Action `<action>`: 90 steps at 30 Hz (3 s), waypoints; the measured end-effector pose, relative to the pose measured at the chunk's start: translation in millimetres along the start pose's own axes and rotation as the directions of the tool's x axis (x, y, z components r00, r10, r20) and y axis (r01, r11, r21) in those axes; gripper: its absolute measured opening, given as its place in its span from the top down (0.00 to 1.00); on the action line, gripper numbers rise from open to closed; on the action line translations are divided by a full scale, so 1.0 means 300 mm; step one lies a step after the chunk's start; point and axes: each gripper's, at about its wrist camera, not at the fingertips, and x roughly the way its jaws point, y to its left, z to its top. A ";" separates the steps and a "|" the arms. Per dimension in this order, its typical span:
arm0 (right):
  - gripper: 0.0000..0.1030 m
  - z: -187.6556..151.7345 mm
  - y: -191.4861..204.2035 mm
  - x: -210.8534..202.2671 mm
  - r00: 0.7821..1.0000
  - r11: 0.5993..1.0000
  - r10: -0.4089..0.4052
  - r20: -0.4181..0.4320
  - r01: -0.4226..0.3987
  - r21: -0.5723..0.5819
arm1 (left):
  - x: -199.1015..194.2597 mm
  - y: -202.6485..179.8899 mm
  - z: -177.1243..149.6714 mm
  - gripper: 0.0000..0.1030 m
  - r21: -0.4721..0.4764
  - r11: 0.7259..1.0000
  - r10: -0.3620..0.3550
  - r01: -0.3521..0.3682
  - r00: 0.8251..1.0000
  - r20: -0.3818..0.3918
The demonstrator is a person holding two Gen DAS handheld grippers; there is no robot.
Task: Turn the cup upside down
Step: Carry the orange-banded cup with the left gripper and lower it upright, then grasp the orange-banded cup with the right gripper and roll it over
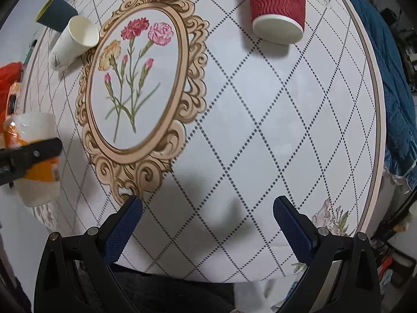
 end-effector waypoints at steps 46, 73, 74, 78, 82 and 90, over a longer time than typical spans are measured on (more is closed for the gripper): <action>0.01 0.003 -0.038 -0.064 0.999 0.995 -0.029 0.040 0.025 0.098 | 0.044 -0.016 0.009 0.17 0.006 0.999 -0.054 0.054 0.998 -0.013; 0.01 -0.120 0.363 -0.248 0.992 0.984 0.096 0.084 -0.082 -0.155 | -0.229 0.402 -0.360 0.17 -0.256 0.966 0.017 0.035 0.980 0.201; 0.01 -0.117 0.374 -0.245 0.992 0.984 0.094 0.080 -0.080 -0.161 | -0.226 0.415 -0.364 0.17 -0.266 0.963 0.020 0.035 0.979 0.202; 0.01 -0.100 0.435 -0.236 0.996 0.972 0.045 0.072 -0.027 -0.235 | -0.190 0.482 -0.377 0.15 -0.314 0.949 0.041 0.027 0.978 0.206; 0.01 -0.084 0.528 -0.247 0.988 0.886 -0.073 0.137 0.128 -0.446 | -0.134 0.531 -0.368 0.03 -0.343 0.939 0.060 0.015 0.977 0.206; 0.01 -0.208 0.745 -0.149 0.805 -0.038 -0.260 0.534 0.544 -0.838 | -0.009 0.585 -0.327 0.03 -0.386 0.922 0.044 0.032 0.981 0.187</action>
